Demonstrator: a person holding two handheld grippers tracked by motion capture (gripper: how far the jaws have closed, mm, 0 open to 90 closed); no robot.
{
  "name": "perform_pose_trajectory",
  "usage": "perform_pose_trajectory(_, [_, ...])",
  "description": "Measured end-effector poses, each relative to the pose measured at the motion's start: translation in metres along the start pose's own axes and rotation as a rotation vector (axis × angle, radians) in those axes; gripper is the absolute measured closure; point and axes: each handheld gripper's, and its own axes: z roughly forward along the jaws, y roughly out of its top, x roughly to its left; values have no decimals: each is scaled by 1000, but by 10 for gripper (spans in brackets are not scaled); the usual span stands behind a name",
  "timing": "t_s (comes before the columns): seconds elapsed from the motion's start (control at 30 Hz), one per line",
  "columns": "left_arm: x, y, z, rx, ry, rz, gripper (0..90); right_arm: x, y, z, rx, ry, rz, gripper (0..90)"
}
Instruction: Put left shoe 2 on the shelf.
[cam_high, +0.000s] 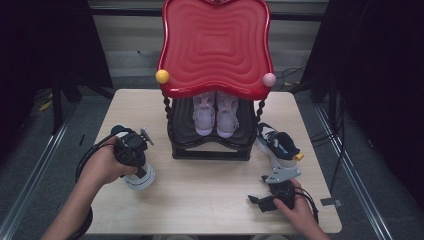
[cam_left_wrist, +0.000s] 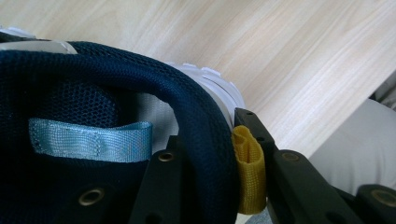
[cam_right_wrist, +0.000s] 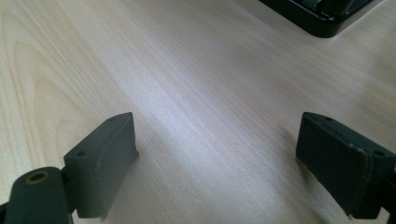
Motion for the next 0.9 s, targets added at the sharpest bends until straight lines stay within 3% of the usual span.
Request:
perform_pose_trajectory(0.17, [0, 5, -17, 7, 25, 11, 732, 0, 0, 0, 0, 3, 2, 115])
perform_pose_trajectory(0.63, [-6, 15, -57, -8, 41, 39, 731, 0, 0, 0, 0, -1, -2, 116])
perform_pose_trajectory(0.9, [-10, 22, -81, -14, 81, 59, 731, 0, 0, 0, 2, -1, -2, 115])
